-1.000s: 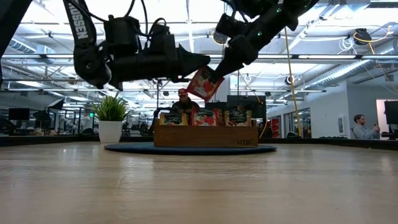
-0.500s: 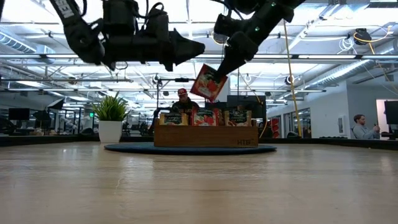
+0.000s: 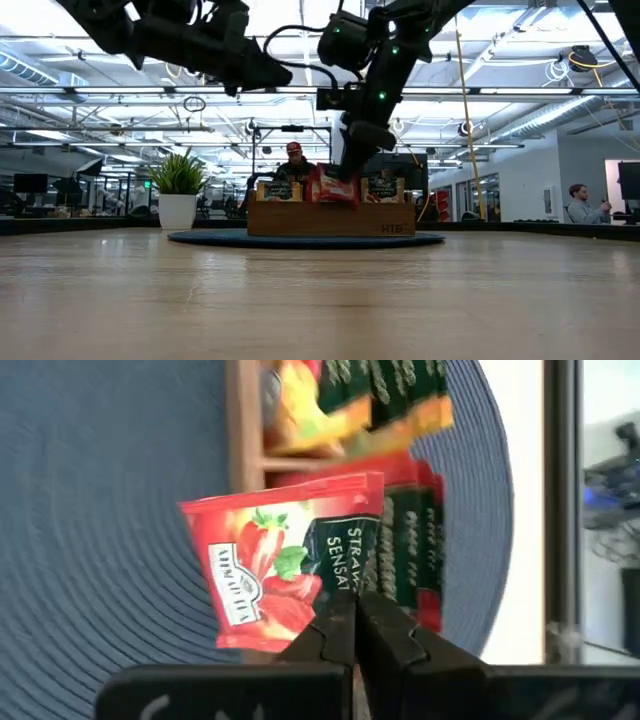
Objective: Pick & Place Tea
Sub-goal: Put the red tea bag into the middle section of the wooden organizer
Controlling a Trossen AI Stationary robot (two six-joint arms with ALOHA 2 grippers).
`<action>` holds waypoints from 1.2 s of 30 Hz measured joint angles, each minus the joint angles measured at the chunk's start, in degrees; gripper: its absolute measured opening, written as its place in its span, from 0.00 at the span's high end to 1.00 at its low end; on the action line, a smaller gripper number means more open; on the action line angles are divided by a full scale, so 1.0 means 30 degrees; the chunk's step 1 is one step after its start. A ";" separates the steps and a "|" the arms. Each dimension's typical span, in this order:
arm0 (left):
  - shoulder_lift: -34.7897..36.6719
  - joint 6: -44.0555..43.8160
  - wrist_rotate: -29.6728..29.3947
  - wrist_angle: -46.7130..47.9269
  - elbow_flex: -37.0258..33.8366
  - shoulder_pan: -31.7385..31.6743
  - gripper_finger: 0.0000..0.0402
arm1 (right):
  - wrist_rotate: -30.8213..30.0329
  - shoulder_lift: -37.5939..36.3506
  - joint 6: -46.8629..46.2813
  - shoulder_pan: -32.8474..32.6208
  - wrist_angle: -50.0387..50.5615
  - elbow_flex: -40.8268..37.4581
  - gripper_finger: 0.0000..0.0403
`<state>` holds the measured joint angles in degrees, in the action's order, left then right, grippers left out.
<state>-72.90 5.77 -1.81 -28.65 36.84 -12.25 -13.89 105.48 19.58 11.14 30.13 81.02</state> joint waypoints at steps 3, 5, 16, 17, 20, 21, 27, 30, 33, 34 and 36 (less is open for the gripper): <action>0.0473 -0.0181 -0.0025 0.1177 0.0000 0.0004 0.81 | -0.0513 0.0068 0.0322 0.0000 0.0018 0.0332 1.00; 0.0611 -0.0187 -0.0018 0.1906 0.0000 0.0007 0.81 | -0.0953 -0.0075 0.0359 -0.0006 -0.0013 0.0662 1.00; 0.0625 -0.0373 -0.0058 0.2685 0.0000 0.0007 0.81 | -0.2077 0.0066 0.1159 -0.0644 -0.0801 0.0684 1.00; 0.0625 -0.0380 -0.0058 0.2685 0.0000 0.0007 0.81 | -0.2375 0.0090 0.1245 -0.0745 -0.0716 0.0523 1.00; 0.0625 -0.0395 -0.0058 0.2819 0.0000 0.0007 0.81 | -0.2903 0.0079 0.1370 -0.0991 -0.0735 0.0114 1.00; 0.0625 -0.0395 -0.0058 0.2816 0.0000 0.0007 0.81 | -0.2899 0.0068 0.1363 -0.1018 -0.0785 -0.0035 1.00; 0.0625 -0.0610 -0.0064 0.2788 0.0000 0.0007 0.81 | -0.2902 0.0068 0.1259 -0.1069 -0.1284 -0.0851 1.00; 0.0625 -0.0610 -0.0072 0.2772 0.0000 0.0007 0.81 | -0.2891 0.0068 0.1302 -0.1247 -0.1956 -0.1226 1.00; 0.0624 -0.0607 -0.0072 0.2679 0.0000 0.0007 0.81 | -0.2876 0.0068 0.1530 -0.1450 -0.2197 -0.1263 1.00; 0.0625 -0.0613 -0.0072 0.2639 0.0000 0.0007 0.81 | -0.2871 0.0068 0.1576 -0.1527 -0.2266 -0.1263 1.00; 0.0619 -0.0635 -0.0072 0.2513 0.0000 0.0007 0.81 | -0.2871 0.0068 0.1676 -0.1709 -0.2498 -0.1263 1.00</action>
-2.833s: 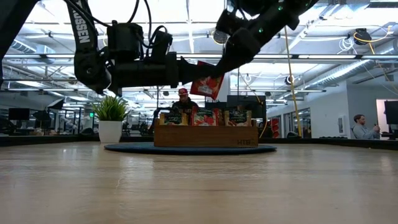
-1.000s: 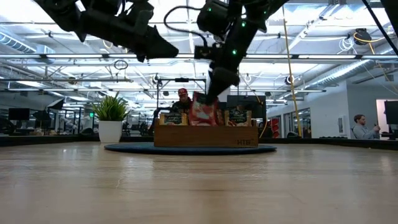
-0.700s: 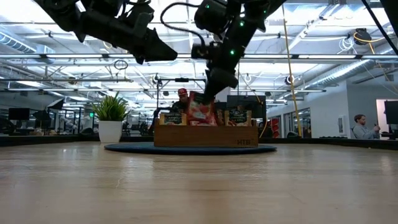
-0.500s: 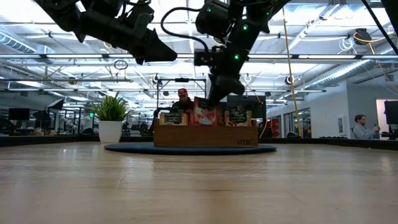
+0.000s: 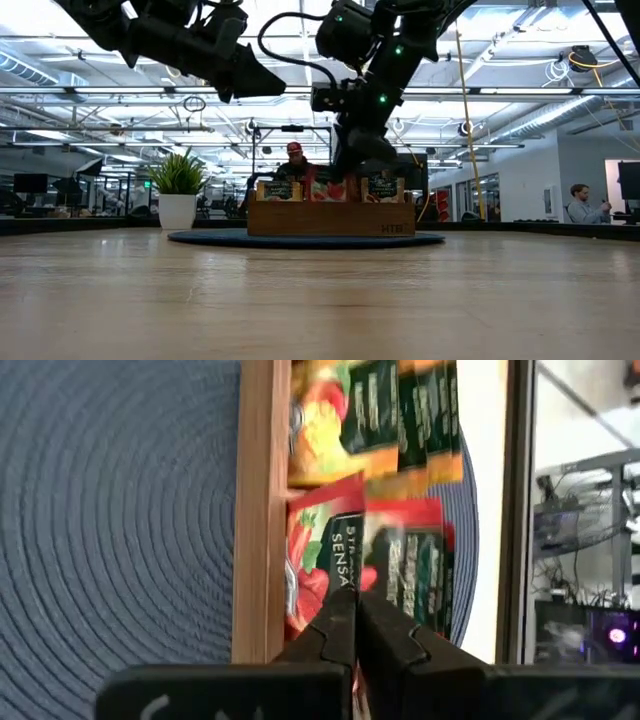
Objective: Pick & Place Tea
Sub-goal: Put the red tea bag into the middle section of the wooden organizer
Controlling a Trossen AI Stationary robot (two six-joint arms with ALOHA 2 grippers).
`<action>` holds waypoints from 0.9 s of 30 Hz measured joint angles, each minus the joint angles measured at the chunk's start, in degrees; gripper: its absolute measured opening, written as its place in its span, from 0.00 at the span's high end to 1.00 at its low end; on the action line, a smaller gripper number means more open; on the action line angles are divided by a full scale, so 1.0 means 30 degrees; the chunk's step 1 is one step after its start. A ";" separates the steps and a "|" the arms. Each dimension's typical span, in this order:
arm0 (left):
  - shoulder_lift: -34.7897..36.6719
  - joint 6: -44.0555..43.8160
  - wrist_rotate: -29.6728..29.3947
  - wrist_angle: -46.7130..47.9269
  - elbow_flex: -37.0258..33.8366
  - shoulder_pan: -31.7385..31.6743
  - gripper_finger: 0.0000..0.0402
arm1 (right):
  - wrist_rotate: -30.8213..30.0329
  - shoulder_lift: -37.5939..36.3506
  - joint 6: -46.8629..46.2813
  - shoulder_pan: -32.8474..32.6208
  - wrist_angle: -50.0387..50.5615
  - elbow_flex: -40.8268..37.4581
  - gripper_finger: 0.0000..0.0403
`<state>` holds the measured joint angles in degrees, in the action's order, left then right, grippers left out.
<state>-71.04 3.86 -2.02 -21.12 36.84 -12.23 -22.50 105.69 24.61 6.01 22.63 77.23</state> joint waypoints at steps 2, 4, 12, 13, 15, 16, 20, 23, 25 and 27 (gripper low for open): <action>0.0000 -0.0016 -0.0007 -0.0094 0.0000 0.0000 0.81 | 0.0001 0.0000 0.0127 -0.0166 -0.0359 0.0000 1.00; -0.0001 -0.0023 -0.0007 -0.0076 0.0000 0.0000 0.81 | 0.0020 0.0000 0.0241 -0.0199 -0.0488 0.0000 1.00; -0.0001 -0.0398 -0.0011 -0.0072 0.0000 0.0000 0.81 | -0.0028 0.1229 0.0190 0.0062 -0.0557 -0.0007 1.00; -0.0001 -0.0398 -0.0012 -0.0069 0.0000 0.0000 0.81 | -0.0028 0.1327 0.0213 0.0053 -0.0457 -0.0009 1.00; -0.0001 -0.0480 -0.0014 -0.0067 0.0000 0.0000 0.81 | -0.0021 0.1413 0.0088 0.0048 -0.0565 -0.0015 1.00; -0.0001 -0.0475 -0.0014 -0.0061 0.0000 0.0000 0.81 | -0.0015 0.1413 0.0018 0.0040 -0.0646 -0.0015 1.00; -0.0001 -0.0471 -0.0015 -0.0056 0.0000 -0.0002 0.81 | 0.0001 0.1284 -0.0058 0.0033 -0.0831 -0.0015 1.00; -0.0001 -0.0461 -0.0015 -0.0045 0.0000 0.0000 0.81 | 0.0013 0.1188 -0.0311 0.0033 -0.1133 -0.0007 1.00; -0.0001 -0.0468 -0.0015 -0.0040 0.0000 -0.0001 0.81 | -0.0017 0.1217 -0.0717 0.0033 -0.1162 -0.0015 1.00; -0.0001 -0.0468 -0.0015 -0.0029 0.0000 0.0000 0.81 | -0.0019 0.1217 -0.0849 0.0033 -0.1207 -0.0015 0.99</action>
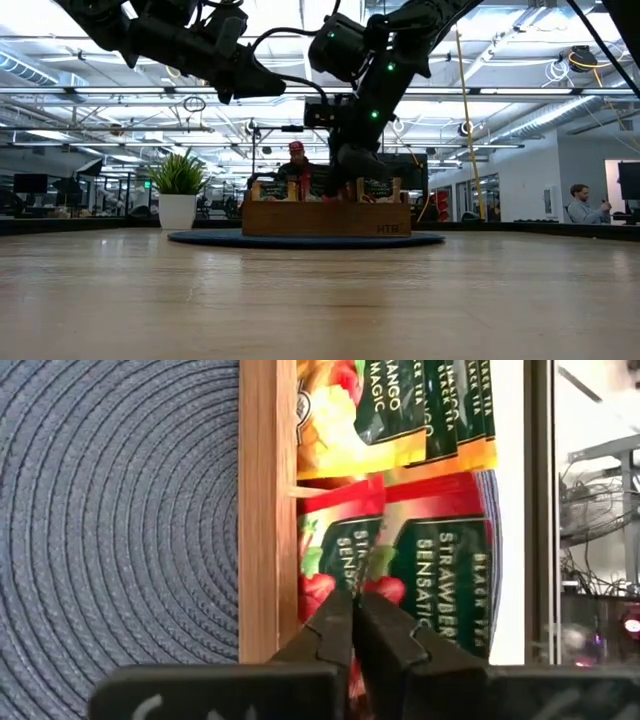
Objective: Pick & Place Tea
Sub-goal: Put the red tea bag into the middle section of the wooden organizer
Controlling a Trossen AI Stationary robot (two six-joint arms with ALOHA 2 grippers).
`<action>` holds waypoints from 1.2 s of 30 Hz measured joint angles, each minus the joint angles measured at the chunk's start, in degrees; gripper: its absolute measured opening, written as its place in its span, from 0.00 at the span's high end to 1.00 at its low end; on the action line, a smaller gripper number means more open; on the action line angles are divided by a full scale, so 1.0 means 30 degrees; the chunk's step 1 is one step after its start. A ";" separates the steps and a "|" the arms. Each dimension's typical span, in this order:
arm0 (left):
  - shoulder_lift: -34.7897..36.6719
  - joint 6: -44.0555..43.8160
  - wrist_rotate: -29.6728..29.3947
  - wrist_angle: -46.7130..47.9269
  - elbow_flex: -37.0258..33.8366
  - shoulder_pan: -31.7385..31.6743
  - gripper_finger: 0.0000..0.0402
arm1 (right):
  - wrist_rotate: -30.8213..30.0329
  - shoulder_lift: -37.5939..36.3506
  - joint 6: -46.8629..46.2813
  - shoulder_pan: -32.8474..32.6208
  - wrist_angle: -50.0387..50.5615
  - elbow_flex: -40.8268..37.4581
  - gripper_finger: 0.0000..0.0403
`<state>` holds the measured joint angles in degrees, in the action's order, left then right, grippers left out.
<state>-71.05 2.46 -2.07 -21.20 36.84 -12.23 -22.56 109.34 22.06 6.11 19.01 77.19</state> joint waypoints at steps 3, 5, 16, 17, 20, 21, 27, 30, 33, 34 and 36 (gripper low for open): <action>0.0000 0.0001 0.0000 -0.0004 0.0000 0.0000 0.81 | -0.0011 0.0000 0.0007 -0.0038 -0.0054 0.0000 0.94; 0.0000 0.0000 0.0000 -0.0004 0.0000 0.0000 0.81 | -0.0083 0.0000 0.0007 -0.0072 -0.0169 0.0000 0.90; 0.0000 0.0007 0.0000 -0.0004 0.0000 0.0000 0.81 | -0.4485 0.0000 0.1288 -0.0744 -0.0984 0.0000 0.67; 0.0000 0.0007 0.0000 -0.0004 0.0000 0.0000 0.81 | -0.4480 0.0000 0.1308 -0.0847 -0.0997 0.0000 0.66; 0.0000 0.0007 0.0000 0.0044 0.0000 -0.0001 0.81 | -0.4483 -0.0006 0.1186 -0.1108 -0.1033 0.0000 0.64; 0.0000 -0.0013 0.0000 0.0182 0.0000 -0.0001 0.81 | -0.4478 -0.0092 0.0967 -0.1222 -0.1003 0.0000 0.64; -0.0007 -0.0372 0.0420 0.3444 0.0000 -0.0007 0.81 | -0.4430 -0.1571 0.0709 -0.2536 -0.0960 0.0000 0.65; -0.0015 -0.0402 0.1817 0.4689 -0.0007 0.0162 0.81 | -0.4418 -0.2775 0.0718 -0.3447 -0.0986 0.0000 0.65; -0.0011 -0.0263 0.2350 0.5233 -0.0007 0.1121 0.81 | -0.4410 -0.3967 -0.0257 -0.4261 -0.0871 0.0002 0.65; -0.0010 0.0038 0.2327 0.5435 -0.0007 0.1700 0.81 | -0.4409 -0.4332 -0.0768 -0.4521 -0.0662 0.0007 0.65; -0.0008 0.0542 0.2169 0.5714 -0.0007 0.3273 0.81 | -0.4188 -0.5095 -0.1993 -0.5047 -0.0089 -0.0139 0.65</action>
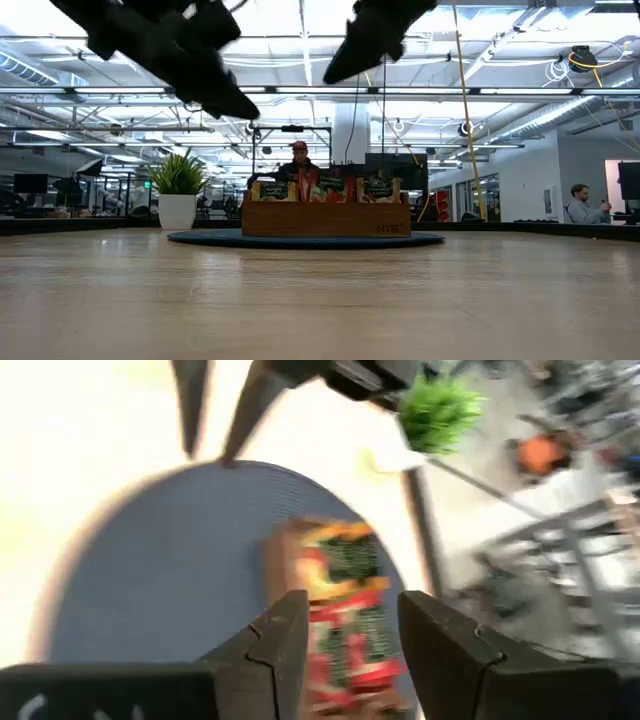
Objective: Pick & Place Tea
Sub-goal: Put the red tea bag into the middle section of the wooden organizer
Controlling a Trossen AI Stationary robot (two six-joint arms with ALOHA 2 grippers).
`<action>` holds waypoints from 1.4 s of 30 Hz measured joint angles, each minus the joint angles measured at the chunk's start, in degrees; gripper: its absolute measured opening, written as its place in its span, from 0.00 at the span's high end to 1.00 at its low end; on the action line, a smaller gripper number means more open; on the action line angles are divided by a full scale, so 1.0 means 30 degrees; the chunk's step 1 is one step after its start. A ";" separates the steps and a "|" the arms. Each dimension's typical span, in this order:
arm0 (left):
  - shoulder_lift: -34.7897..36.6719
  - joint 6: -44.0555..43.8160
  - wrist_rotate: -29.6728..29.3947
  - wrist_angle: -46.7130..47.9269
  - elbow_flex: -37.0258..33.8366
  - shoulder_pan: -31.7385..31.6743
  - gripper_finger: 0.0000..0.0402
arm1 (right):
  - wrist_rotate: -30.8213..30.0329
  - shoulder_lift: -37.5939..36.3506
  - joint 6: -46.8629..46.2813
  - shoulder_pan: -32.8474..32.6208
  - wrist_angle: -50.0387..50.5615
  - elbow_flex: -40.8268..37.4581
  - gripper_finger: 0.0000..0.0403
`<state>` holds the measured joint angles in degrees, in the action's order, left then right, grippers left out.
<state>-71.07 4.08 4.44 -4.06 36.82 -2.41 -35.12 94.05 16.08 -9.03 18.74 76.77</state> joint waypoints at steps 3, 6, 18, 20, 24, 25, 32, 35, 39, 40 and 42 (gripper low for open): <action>0.0001 -0.0780 -0.0679 0.0609 0.0109 0.2819 0.81 | 0.1610 -0.1259 -0.1699 -0.0631 -0.0161 -0.1273 0.65; -0.0045 -0.2777 -0.3416 0.2804 0.1081 0.6057 0.81 | 0.2844 -0.2310 -0.2731 -0.1139 -0.1693 -0.3438 0.65; -1.0017 -1.0049 -0.9391 1.1891 1.3276 1.5716 0.81 | 0.4798 -0.4956 -0.4348 -0.3099 -1.4583 -1.2742 0.65; -1.2064 -1.1729 -0.8913 1.3892 1.5925 1.6257 0.81 | 0.4798 -0.4944 -0.4666 -0.3515 -1.6697 -1.3569 0.65; -1.5813 -1.4369 -0.8851 1.7164 2.0366 1.7076 0.81 | 0.4786 -0.4932 -0.4556 -0.4567 -1.9776 -1.4946 0.65; -1.6579 -1.4868 -0.8837 1.7830 2.1271 1.7257 0.81 | 0.4791 -0.4946 -0.4549 -0.4776 -2.0246 -1.5147 0.65; -1.9880 -1.8931 -0.7665 2.3721 2.5746 1.7768 0.81 | 0.4740 -0.4949 -0.3889 -0.5736 -2.1989 -1.5838 0.65; -2.0432 -2.0460 -0.7352 2.5963 2.6319 1.7852 0.81 | 0.4405 -0.4932 -0.3112 -0.5794 -2.2404 -1.5853 0.65; -2.0610 -2.1272 -0.6859 2.6459 2.5891 1.7848 0.81 | 0.4179 -0.4946 -0.2495 -0.5780 -2.2759 -1.5845 0.65; -2.0610 -2.1417 -0.6828 2.6374 2.5725 1.7836 0.81 | 0.4183 -0.4940 -0.2391 -0.5780 -2.2754 -1.5845 0.65; -2.0610 -2.1535 -0.6799 2.6295 2.5512 1.7826 0.81 | 0.4168 -0.4944 -0.2084 -0.5780 -2.2802 -1.5845 0.65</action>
<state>-132.90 -60.52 -15.95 74.82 113.35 51.07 -22.62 79.22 9.83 -26.37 -49.66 29.23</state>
